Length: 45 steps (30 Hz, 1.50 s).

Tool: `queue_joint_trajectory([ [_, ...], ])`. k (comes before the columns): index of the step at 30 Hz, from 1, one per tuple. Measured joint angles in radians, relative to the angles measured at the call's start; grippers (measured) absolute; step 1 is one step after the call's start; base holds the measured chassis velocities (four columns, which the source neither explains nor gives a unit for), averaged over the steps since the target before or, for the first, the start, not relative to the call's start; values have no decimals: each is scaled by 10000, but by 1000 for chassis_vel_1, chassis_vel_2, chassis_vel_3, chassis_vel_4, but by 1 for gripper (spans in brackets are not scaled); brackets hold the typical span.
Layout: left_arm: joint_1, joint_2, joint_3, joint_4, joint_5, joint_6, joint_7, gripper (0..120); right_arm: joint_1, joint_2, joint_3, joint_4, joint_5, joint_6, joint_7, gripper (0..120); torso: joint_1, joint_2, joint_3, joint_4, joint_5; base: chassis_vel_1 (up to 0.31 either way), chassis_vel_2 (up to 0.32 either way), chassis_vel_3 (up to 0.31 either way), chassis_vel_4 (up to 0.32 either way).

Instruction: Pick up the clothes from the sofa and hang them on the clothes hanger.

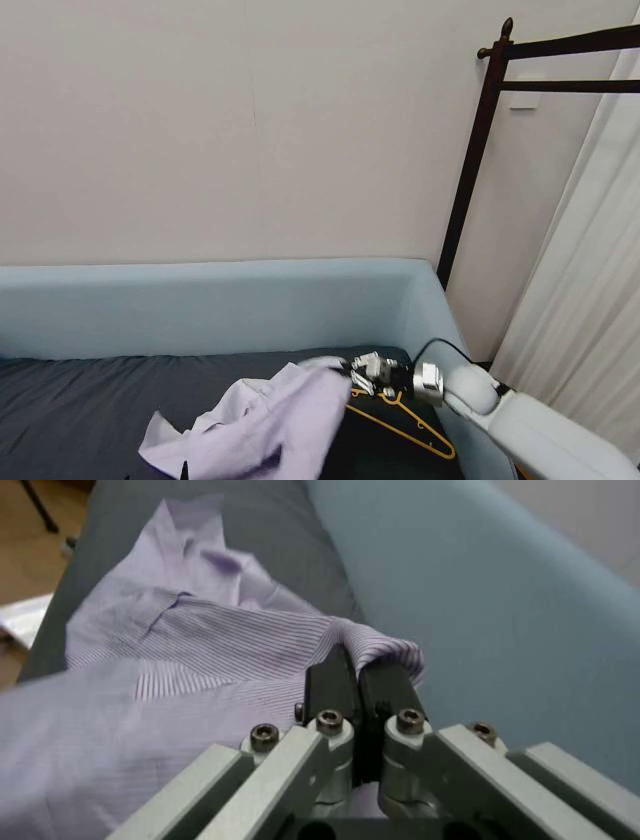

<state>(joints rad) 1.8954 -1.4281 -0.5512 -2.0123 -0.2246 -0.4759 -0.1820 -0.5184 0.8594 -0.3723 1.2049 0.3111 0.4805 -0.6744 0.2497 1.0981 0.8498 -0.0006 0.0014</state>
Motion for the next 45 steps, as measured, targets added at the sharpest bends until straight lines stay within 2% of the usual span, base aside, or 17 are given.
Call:
queue_joint_trajectory([
  [4,-144,28,40,65,-27,70,-16,97,275,671,517,-1593,-728,468,-180,0,0,-1,1,-1,-1,0,0,0,0],
  [9,-179,22,72,110,-80,72,-27,97,944,1127,571,-1777,-741,383,232,0,0,-1,1,2,-3,0,0,0,0],
  [13,-189,6,74,157,-197,70,-35,97,2292,1285,-49,-52,307,-583,903,0,1,-1,2,8,-4,0,0,0,0],
  [14,-189,6,74,157,-197,70,-35,97,2292,1285,-49,-52,307,-583,903,0,1,-1,2,8,-4,0,0,0,0],
  [17,-230,-1,56,163,-294,59,-54,97,4169,953,-902,1943,2337,-1669,1196,0,0,-1,1,8,-8,0,0,0,0],
  [18,-230,-1,56,163,-294,59,-54,97,4169,953,-902,1943,2337,-1669,1196,0,0,-1,1,8,-8,0,0,0,0],
  [21,-266,-26,49,137,-334,44,-63,97,6104,721,-1686,2854,3550,-1857,1146,0,0,0,-2,2,-10,0,0,0,0],
  [22,-266,-26,49,137,-334,44,-63,97,6104,721,-1686,2854,3550,-1857,1146,0,0,0,-2,2,-10,0,0,0,0],
  [25,-290,-96,23,78,-365,39,-84,97,7753,719,-2233,3003,4320,-1815,901,0,0,0,-1,4,-9,0,0,0,0],
  [29,-294,-186,14,30,-369,39,-92,97,8275,615,-2233,3006,4899,-1737,762,0,0,0,-1,5,-7,0,0,0,0],
  [31,-293,-197,32,30,-360,44,-95,97,8232,500,-2211,3032,5012,-1676,735,0,0,0,-1,4,-6,0,0,0,0],
  [35,-317,-215,143,84,-258,81,-101,97,7118,4,-2051,3157,4770,-1136,572,0,0,1,-1,3,-4,0,0,0,0],
  [38,-369,-183,191,135,-222,151,-103,97,4632,-610,-1824,3057,3704,-322,385,0,0,-1,1,2,2,0,0,0,0],
  [39,-369,-183,191,135,-222,151,-103,97,4632,-610,-1824,3057,3704,-322,385,0,0,-1,1,2,2,0,0,0,0],
  [42,-407,-58,171,230,-264,189,-112,97,2270,-730,-1303,1816,2425,697,94,0,0,1,0,-4,-1,0,0,0,0],
  [43,-407,-58,171,230,-264,189,-112,97,2270,-730,-1303,1816,2425,697,94,0,0,1,0,-4,-1,0,0,0,0],
  [45,-449,-4,151,304,-308,200,-121,97,1171,-316,-836,406,1340,1493,-291,0,1,-1,1,-5,5,0,0,0,0],
])
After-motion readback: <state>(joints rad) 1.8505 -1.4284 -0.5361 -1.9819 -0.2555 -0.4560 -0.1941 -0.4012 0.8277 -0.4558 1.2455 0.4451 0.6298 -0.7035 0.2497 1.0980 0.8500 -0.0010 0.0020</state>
